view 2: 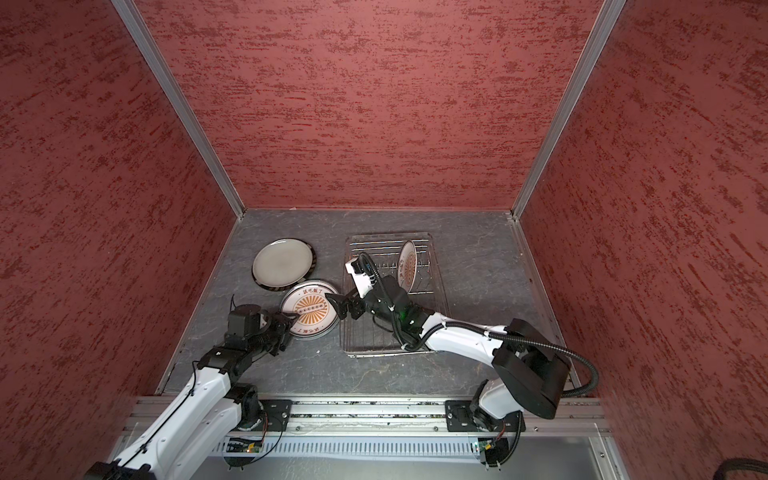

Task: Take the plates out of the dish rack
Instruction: 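Lower the sunburst plate onto the sunburst stack with the left gripper, then open the left gripper off the plate while the right moves to the rack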

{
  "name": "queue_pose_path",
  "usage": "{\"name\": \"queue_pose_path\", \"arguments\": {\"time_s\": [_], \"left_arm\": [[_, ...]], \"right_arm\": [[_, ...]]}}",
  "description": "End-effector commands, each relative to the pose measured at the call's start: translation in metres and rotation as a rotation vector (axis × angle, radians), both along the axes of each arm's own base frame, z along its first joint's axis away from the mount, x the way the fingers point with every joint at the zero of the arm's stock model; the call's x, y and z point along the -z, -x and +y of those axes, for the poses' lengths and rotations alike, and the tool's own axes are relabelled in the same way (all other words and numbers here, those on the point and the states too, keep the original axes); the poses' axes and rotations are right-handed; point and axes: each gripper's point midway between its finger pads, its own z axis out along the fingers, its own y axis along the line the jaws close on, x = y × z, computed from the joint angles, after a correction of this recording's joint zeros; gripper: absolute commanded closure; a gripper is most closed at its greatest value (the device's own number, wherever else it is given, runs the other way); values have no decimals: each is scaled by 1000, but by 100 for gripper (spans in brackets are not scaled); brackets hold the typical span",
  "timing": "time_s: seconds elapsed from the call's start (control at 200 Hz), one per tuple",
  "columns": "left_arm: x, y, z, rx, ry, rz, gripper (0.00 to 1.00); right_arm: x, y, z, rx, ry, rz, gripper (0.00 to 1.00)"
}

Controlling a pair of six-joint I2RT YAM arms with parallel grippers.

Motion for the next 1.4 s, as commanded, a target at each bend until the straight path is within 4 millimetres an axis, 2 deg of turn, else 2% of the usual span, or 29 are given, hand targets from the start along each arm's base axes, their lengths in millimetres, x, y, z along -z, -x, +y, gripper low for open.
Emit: {"name": "queue_pose_path", "arguments": {"time_s": [0.0, 0.195, 0.281, 0.371, 0.666, 1.017, 1.057, 1.122, 1.343, 1.363, 1.398], "left_arm": [[-6, -6, 7, -22, -30, -32, 42], [-9, -7, 13, -47, -60, -38, 39], [-8, -6, 15, -51, -69, -40, 31], [-9, -6, 15, -54, -69, -45, 28], [-17, 0, 21, -68, -94, -70, 28], [-15, 2, 20, -58, -93, -62, 29], [-15, 3, 22, -66, -99, -60, 27], [-16, 3, 25, -72, -120, -63, 18], [-21, 3, 28, -87, -126, -80, 17], [-24, 3, 29, -90, -130, -88, 16], [-28, 1, 30, -92, -134, -103, 14]], "right_arm": [[-13, -3, 3, 18, -11, -42, 1], [-12, -4, 4, 18, -9, -38, 1], [-12, -5, 3, 25, -6, -37, 1], [-13, -4, 2, 26, -9, -39, 1], [-12, -6, 2, 35, -1, -42, 1], [-15, -5, 0, 35, -8, -43, 1], [-16, -5, 0, 37, -9, -45, 1], [-18, -5, -1, 38, -14, -49, 1], [-20, -5, -1, 41, -24, -54, 1], [-31, -4, -5, 48, -42, -70, 1], [-33, -4, -9, 63, -43, -77, 1]]}}
